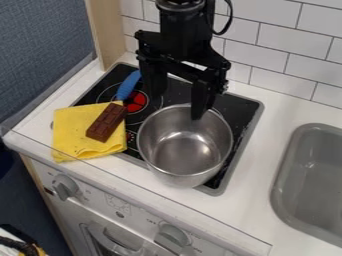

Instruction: Move the blue spoon on top of the silver pot

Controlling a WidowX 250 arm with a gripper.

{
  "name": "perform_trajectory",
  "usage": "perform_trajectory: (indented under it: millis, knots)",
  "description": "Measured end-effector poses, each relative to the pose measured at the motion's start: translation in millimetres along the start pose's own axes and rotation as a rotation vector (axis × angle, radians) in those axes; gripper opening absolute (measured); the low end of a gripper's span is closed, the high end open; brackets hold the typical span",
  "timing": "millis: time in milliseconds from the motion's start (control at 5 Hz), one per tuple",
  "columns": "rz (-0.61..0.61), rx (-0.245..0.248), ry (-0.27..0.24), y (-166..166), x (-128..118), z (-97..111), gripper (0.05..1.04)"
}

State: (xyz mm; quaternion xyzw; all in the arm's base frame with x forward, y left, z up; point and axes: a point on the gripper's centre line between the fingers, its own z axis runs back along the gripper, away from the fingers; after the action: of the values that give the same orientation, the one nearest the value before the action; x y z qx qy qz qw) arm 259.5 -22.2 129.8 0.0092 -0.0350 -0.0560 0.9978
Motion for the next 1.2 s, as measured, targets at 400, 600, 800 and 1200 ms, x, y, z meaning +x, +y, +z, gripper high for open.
perform_trajectory:
  millis: [400,600,800,1200]
  knots:
    - [0.109,-0.016,0.022,38,19,-4,1.001]
    - [0.180,-0.040,0.029,71,41,-8,1.001]
    - [0.289,0.006,0.002,116,62,-18,1.001]
    - [0.314,0.008,0.018,157,103,-93,1.001]
